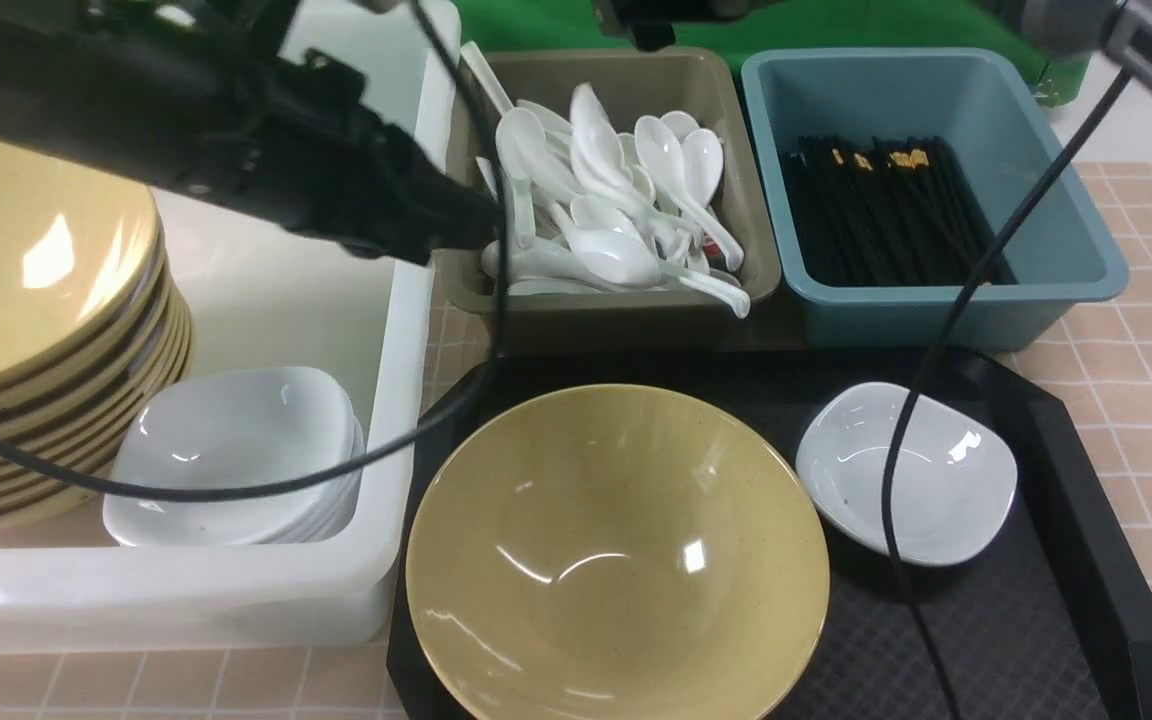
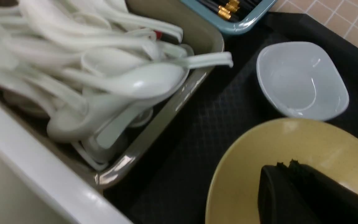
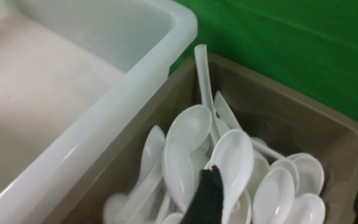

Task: On brown table put chopsticks spoon bowls plates into blue grey white boxes.
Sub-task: 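Place the white spoon into the bin of spoons with the right gripper, then grasp the large bowl on the tray by its rim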

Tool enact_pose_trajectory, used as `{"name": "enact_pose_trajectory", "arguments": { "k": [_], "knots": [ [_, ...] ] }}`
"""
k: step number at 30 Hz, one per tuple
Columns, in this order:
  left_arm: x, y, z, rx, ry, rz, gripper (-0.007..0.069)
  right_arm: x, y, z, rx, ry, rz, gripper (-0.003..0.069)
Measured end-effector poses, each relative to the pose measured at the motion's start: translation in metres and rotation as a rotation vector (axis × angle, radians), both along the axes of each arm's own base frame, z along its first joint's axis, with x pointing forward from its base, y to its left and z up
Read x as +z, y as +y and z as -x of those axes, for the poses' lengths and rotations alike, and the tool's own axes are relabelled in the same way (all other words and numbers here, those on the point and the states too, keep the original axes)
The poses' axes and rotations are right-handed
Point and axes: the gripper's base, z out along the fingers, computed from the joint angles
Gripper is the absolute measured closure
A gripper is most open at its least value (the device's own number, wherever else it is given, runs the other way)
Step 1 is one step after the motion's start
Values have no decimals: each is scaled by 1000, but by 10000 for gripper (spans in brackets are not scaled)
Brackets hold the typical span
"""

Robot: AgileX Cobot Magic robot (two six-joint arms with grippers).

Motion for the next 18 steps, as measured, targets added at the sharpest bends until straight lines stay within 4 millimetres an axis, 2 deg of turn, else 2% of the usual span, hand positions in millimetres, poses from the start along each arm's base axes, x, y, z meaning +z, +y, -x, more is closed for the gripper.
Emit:
{"name": "enact_pose_trajectory", "arguments": {
  "k": [2, 4, 5, 6, 7, 10, 13, 15, 16, 17, 18],
  "knots": [
    [0, -6, -2, 16, 3, -21, 623, 13, -3, 10, 31, 40, 42, 9],
    [0, -14, -7, 36, 33, -57, 620, 29, -9, 27, 77, 103, 108, 13],
    [-2, -14, -9, 35, 34, -67, 620, 30, -11, 29, 85, 118, 121, 17],
    [-2, -21, -15, 43, 68, -110, 616, 39, -15, 40, 103, 148, 149, 39],
    [-2, -22, -16, 43, 72, -116, 616, 40, -15, 41, 104, 151, 150, 39],
    [-13, -38, -30, 18, 137, -238, 573, 53, -24, 60, 106, 174, 161, 114],
    [-34, -59, -40, -43, 191, -359, 475, 56, -34, 83, 112, 215, 181, 195],
    [-46, -69, -45, -68, 205, -406, 405, 53, -39, 95, 127, 238, 206, 231],
    [-50, -71, -45, -74, 206, -416, 398, 49, -39, 96, 133, 251, 215, 235],
    [-63, -78, -49, -92, 211, -458, 329, 46, -46, 111, 155, 274, 246, 273],
    [-70, -82, -51, -101, 208, -481, 295, 42, -48, 117, 164, 289, 259, 293]
  ]
}}
